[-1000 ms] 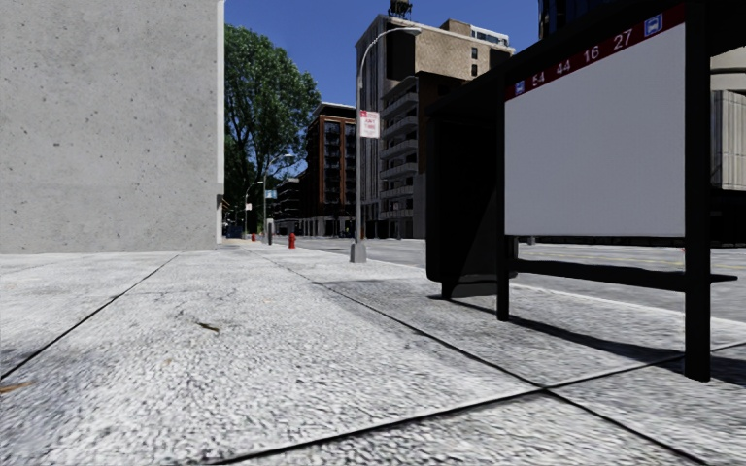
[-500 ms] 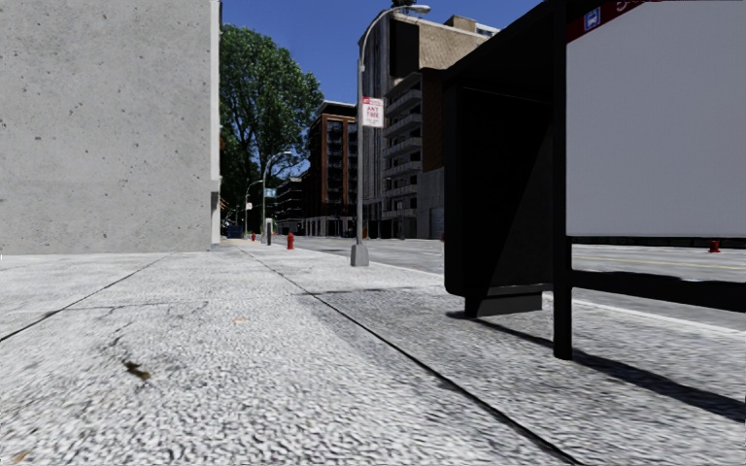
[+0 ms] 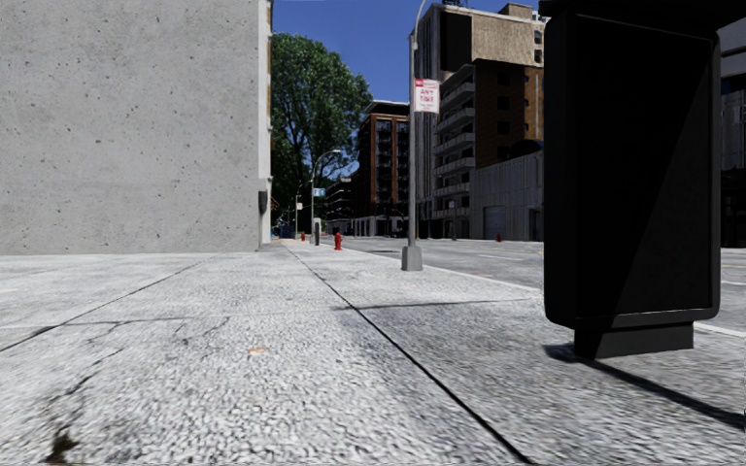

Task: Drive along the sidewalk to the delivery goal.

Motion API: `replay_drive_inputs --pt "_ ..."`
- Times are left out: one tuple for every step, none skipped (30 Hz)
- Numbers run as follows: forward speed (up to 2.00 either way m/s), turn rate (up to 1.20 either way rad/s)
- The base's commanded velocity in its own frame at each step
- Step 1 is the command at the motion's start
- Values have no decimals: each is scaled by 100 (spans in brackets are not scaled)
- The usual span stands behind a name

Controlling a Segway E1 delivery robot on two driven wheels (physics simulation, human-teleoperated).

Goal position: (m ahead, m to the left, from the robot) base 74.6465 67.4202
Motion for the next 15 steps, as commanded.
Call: replay_drive_inputs --pt "200 0" --pt "200 0" --pt "200 0" --pt "200 0" --pt "200 0" --pt "200 0" --pt "200 0" --pt "200 0" --pt "200 0" --pt "200 0" --pt "200 0" --pt "200 0" --pt "200 0" --pt "200 0" --pt "200 0"
